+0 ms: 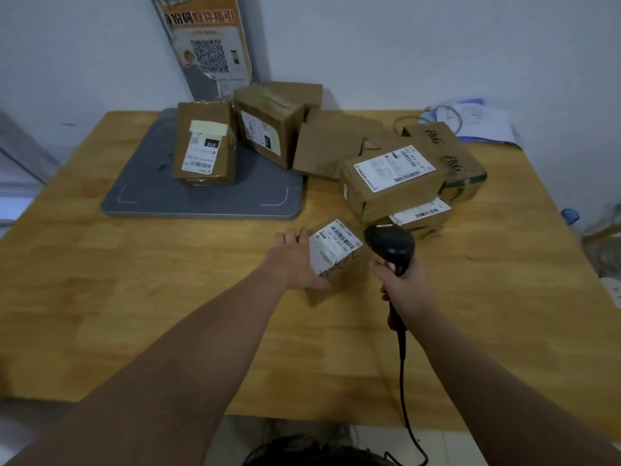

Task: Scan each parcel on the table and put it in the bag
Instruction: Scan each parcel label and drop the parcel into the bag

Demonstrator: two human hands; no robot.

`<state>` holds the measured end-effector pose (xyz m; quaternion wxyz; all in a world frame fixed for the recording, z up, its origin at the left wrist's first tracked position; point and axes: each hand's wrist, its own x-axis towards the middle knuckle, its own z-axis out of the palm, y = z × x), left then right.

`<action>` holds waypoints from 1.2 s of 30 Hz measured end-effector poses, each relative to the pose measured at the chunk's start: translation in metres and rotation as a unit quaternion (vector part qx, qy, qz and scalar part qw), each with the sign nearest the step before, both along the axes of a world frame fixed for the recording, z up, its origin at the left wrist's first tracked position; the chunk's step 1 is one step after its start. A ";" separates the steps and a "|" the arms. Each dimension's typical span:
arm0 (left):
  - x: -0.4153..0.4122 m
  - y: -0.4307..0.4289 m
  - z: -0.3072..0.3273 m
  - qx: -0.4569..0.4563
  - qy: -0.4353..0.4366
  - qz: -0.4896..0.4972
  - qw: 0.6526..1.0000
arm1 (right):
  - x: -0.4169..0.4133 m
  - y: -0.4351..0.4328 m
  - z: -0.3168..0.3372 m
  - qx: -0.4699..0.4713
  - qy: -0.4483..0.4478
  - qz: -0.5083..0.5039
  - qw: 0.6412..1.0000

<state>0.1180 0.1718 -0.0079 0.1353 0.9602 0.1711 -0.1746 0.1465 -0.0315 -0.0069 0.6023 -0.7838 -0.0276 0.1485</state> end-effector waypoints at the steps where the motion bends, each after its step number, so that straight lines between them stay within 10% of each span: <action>1: -0.005 0.004 0.000 -0.013 0.001 0.022 1.000 | -0.001 0.003 -0.002 -0.004 -0.012 -0.006 1.000; 8: -0.062 0.021 -0.005 -0.289 -0.154 0.319 0.889 | -0.022 0.052 0.014 0.084 0.010 0.053 0.995; 22: -0.111 0.077 0.046 -0.612 -0.239 0.298 0.692 | -0.034 0.099 0.048 0.224 0.121 0.148 0.956; 36: -0.113 0.117 0.033 -0.475 -0.219 0.356 0.774 | -0.061 0.120 0.078 0.003 -0.031 0.171 0.985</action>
